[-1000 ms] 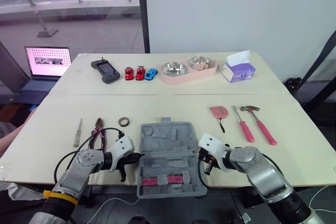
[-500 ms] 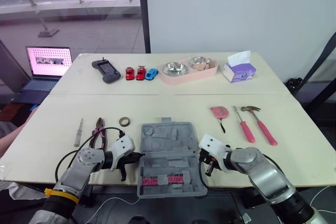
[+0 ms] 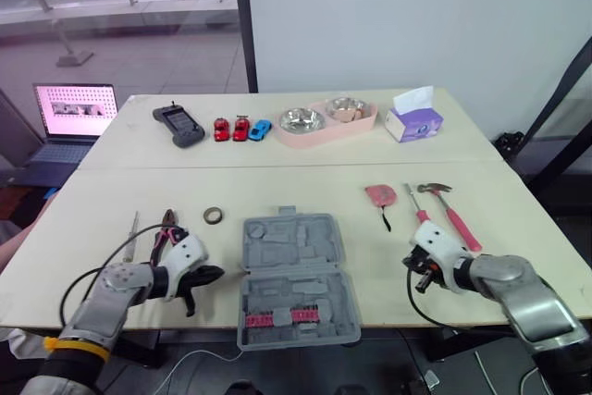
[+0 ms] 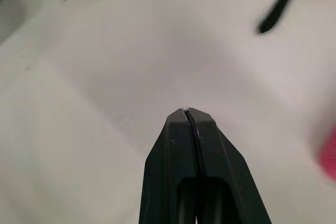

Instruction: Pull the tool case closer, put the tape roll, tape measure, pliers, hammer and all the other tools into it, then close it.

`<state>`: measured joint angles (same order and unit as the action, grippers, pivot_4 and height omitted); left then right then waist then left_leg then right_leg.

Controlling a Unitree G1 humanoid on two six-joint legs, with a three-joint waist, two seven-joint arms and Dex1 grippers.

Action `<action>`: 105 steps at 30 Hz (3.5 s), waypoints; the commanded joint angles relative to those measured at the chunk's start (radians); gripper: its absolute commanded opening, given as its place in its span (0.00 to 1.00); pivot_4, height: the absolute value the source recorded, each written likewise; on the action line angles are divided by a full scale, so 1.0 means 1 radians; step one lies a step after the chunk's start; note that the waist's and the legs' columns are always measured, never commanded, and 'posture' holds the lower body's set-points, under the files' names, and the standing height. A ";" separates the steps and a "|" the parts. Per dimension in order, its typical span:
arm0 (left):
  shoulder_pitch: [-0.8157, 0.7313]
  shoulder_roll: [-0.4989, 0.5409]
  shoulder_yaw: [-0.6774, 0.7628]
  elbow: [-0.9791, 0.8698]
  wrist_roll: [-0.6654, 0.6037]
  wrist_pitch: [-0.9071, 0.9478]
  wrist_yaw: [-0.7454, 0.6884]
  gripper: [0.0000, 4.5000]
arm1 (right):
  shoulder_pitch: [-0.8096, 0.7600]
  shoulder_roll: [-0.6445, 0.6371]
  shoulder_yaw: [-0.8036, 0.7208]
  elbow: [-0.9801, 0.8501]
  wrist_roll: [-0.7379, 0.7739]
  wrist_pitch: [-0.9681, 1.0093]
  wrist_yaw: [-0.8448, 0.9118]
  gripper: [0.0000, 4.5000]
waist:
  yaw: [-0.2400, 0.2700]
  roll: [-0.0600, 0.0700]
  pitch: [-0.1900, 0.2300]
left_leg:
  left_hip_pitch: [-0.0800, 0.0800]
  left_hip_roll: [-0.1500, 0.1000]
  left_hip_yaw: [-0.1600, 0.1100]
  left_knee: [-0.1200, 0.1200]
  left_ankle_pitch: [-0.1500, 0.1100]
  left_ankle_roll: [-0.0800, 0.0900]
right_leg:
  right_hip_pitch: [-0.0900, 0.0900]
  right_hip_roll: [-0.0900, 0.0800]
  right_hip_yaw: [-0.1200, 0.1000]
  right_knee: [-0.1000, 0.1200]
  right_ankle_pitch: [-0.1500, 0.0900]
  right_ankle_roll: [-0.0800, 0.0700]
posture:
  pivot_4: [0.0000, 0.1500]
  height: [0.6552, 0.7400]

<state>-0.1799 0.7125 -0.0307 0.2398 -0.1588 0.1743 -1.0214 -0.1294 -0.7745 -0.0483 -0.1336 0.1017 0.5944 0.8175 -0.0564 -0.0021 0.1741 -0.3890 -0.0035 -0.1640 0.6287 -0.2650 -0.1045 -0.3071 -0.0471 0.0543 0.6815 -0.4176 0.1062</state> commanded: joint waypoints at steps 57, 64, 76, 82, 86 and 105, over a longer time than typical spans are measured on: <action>-0.728 -0.050 -0.130 0.897 0.205 -0.356 -0.265 0.98 | -0.271 0.133 0.233 -0.193 0.159 -0.092 -0.014 1.00 | -0.001 -0.004 0.011 | -0.005 -0.001 0.004 0.002 0.004 -0.007 | -0.008 -0.001 0.001 0.005 0.000 0.000 | 1.00 1.00; -0.819 -0.104 -0.173 1.065 0.324 -0.396 -0.120 0.98 | -0.235 0.143 0.219 -0.238 0.141 -0.061 -0.061 1.00 | -0.021 -0.004 0.011 | -0.015 -0.001 0.001 0.004 0.005 -0.008 | -0.016 0.000 -0.001 0.006 0.000 0.000 | 1.00 1.00; -0.808 -0.138 -0.161 1.100 0.369 -0.349 -0.058 0.98 | -0.158 0.143 0.169 -0.333 0.150 0.016 -0.131 1.00 | -0.016 -0.004 0.011 | -0.014 -0.001 0.000 0.005 0.007 -0.007 | -0.016 0.000 -0.002 0.010 0.000 0.000 | 1.00 1.00; -0.800 -0.169 -0.140 1.104 0.364 -0.309 -0.037 0.71 | -0.137 0.141 0.149 -0.361 0.160 0.044 -0.146 1.00 | -0.015 -0.004 0.010 | -0.013 -0.001 0.000 0.005 0.007 -0.008 | -0.015 0.000 -0.002 0.011 0.000 0.000 | 1.00 1.00; -0.799 -0.177 -0.130 1.102 0.364 -0.308 -0.027 0.27 | -0.126 0.138 0.140 -0.371 0.165 0.055 -0.154 1.00 | -0.015 -0.004 0.010 | -0.013 -0.001 0.000 0.004 0.007 -0.008 | -0.015 0.000 -0.002 0.011 0.000 0.000 | 1.00 1.00; -0.833 -0.113 0.024 1.092 0.252 -0.202 -0.179 0.02 | -0.130 0.169 0.162 -0.371 0.154 0.062 -0.180 1.00 | -0.015 -0.005 0.010 | -0.015 -0.001 0.000 0.005 0.008 -0.008 | -0.017 0.000 -0.003 0.011 0.000 0.000 | 1.00 1.00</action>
<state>-0.9905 0.5813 -0.0230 1.3367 0.1168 -0.0410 -1.1753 -0.2496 -0.6094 0.1145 -0.4766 0.2571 0.6707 0.6439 -0.0714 -0.0068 0.1844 -0.4038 -0.0048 -0.1646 0.6337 -0.2573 -0.1126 -0.3242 -0.0473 0.0513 0.6930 -0.4174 0.1064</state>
